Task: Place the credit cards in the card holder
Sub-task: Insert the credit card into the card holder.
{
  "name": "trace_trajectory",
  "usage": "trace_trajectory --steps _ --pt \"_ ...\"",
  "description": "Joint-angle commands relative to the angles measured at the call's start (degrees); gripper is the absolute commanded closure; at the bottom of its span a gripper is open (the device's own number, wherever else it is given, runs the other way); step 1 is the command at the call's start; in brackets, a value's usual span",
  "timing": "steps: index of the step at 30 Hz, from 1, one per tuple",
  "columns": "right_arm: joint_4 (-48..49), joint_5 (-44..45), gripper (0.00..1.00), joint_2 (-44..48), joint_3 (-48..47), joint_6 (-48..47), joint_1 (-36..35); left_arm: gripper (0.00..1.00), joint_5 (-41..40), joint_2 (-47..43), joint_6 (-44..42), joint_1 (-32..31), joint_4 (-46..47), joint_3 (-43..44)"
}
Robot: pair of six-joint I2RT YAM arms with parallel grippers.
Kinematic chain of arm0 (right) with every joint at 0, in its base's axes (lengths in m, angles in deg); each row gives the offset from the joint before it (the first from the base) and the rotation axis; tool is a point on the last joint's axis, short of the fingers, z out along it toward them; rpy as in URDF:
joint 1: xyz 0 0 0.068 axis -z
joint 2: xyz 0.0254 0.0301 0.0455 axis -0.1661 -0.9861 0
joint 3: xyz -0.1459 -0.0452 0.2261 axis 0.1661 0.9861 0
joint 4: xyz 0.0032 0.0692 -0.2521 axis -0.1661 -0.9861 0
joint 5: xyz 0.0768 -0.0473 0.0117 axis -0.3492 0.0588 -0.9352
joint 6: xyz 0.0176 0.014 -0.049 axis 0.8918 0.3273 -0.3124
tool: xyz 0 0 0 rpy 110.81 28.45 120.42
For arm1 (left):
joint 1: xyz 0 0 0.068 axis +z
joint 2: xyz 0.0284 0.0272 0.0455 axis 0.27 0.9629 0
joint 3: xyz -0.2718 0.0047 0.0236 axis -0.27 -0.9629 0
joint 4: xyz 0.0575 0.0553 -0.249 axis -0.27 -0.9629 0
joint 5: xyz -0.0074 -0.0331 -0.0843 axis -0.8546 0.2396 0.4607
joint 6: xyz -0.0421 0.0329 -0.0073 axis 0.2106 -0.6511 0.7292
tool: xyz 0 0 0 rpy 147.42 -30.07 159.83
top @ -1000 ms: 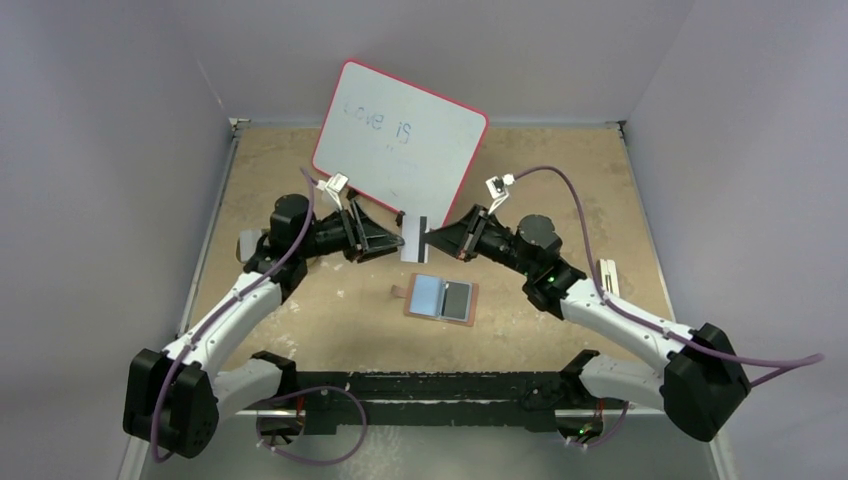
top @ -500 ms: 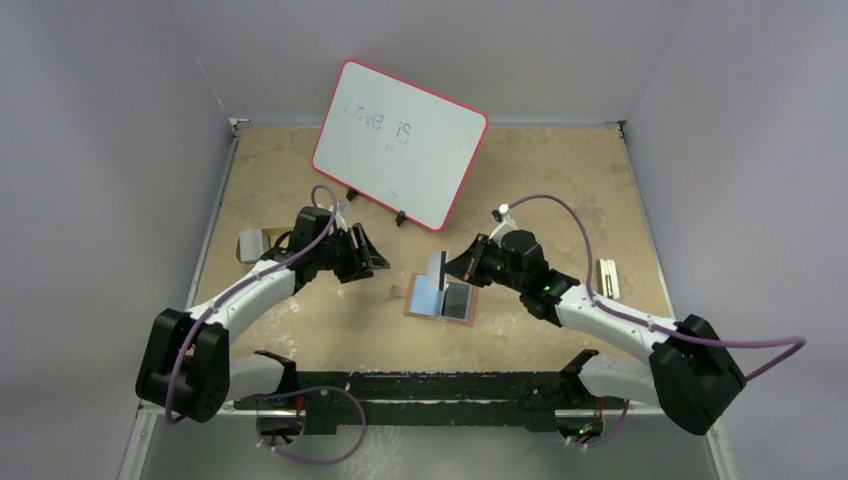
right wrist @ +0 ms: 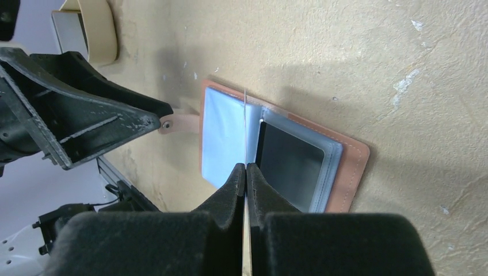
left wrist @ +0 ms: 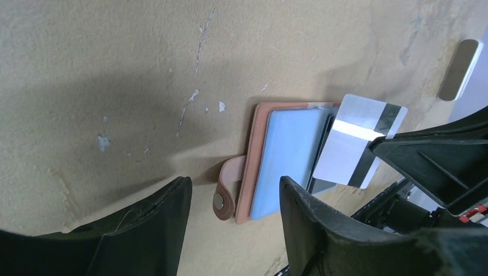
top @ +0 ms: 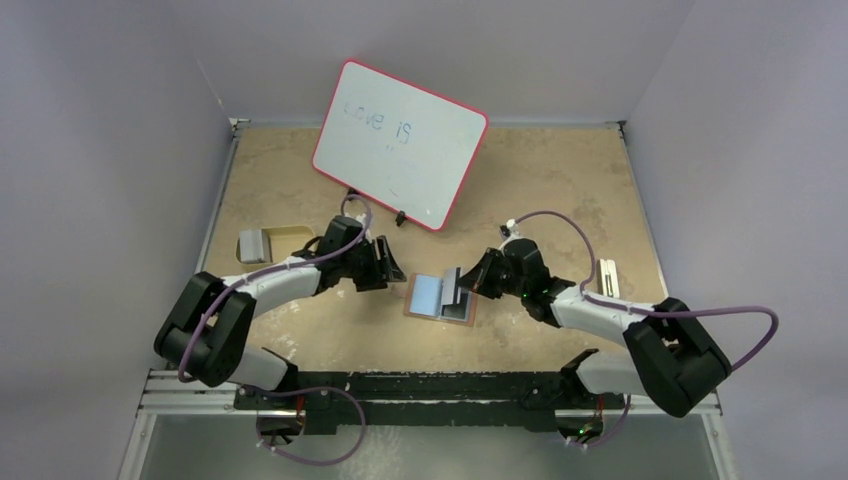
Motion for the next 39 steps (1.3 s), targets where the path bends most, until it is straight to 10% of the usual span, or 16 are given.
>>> trace_trajectory --steps 1,18,39 --pt "5.0 -1.8 1.00 -0.5 0.7 -0.2 0.5 0.43 -2.8 1.6 -0.3 -2.1 3.5 0.3" --pt "14.8 -6.0 1.00 -3.5 5.1 2.9 0.6 1.00 -6.6 1.6 0.9 -6.0 2.8 -1.8" --pt "15.3 -5.6 1.00 -5.7 6.2 2.5 0.6 1.00 -8.9 -1.3 3.2 -7.4 2.8 -5.1"
